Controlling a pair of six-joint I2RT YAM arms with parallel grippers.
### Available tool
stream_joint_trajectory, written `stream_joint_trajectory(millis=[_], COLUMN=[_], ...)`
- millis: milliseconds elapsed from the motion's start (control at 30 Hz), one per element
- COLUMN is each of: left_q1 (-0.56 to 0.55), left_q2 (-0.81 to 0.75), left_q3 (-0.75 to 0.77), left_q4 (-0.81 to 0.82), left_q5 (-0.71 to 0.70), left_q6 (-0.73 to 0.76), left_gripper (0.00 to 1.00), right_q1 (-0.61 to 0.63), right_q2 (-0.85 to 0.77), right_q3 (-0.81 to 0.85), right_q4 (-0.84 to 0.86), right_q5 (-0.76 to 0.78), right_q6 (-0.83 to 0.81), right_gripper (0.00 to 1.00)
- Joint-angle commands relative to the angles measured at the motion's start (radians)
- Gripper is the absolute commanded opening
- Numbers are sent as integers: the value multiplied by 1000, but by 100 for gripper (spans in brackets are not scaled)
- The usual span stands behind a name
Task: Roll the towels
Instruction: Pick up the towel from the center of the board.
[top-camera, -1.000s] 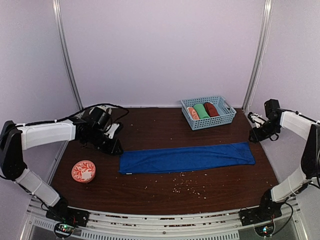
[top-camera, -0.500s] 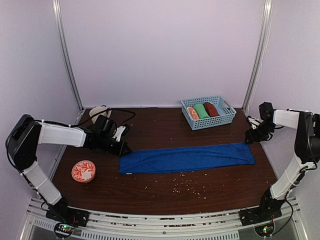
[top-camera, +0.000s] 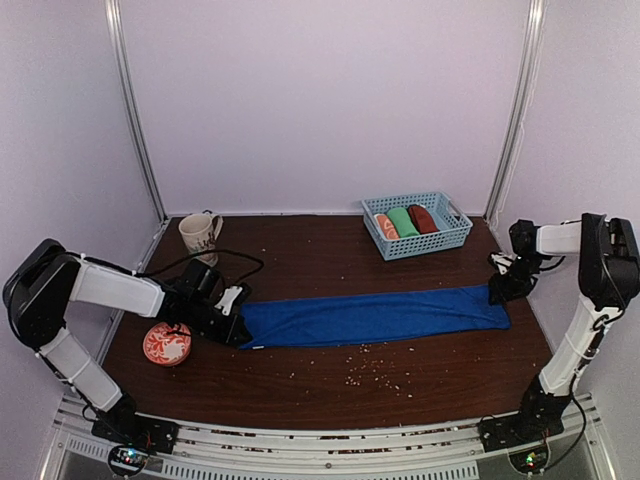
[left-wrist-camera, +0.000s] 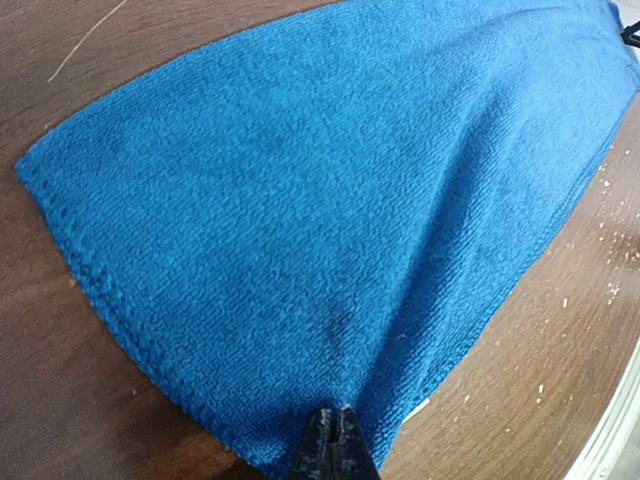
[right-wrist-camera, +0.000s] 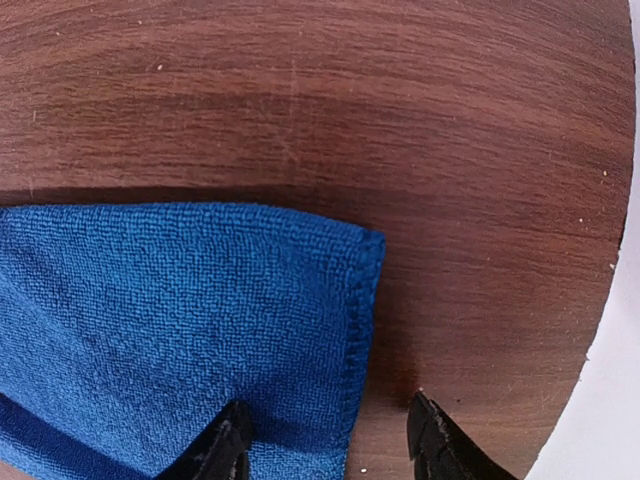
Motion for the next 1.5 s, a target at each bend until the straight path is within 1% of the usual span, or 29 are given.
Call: stream_joint_trajectory(millis=[0,133,300,367,533,800,900,1033,1300,1467], left_q1=[-4,-3,-3,-3,-4,-3,-3,-4,-3,-4], left_q2=[28,38,56,58,44,-6,-13,-26,13,23], left_q3=[2,13,15,18,33,62,78,107,162,178], left_q4=[19,8,5,4,-4,-52,-65,-74,-144,-173], left_q5=[-13,-26,-21,-21,-25,-62,-78,-86,-146,-192], left_q6=[-16,-17,-17,-16,-17,10,38,69,82,77], left_gripper=[0,0,0,0,0,0,0,0,0,0], right_q1=[-2,10,40,43,37,-15,-31,-35,8,41], right_q2=[32,68,96,115,158,103,64,32,-50,-65], right_q3=[-14,-38,-68,-66,-51,4,35,75,123,171], right_q4=[-4,-2,19,24,20,-15,-46,-119,-251,-336], right_q5=[-9,-14,33,72,107,119,107,36,-204,-329], right_q6=[-8,-16,-19,-19,-14,-32,-41,-46,-19,-16], right_gripper=[55,53,46,41,22,1,0,0,0,0])
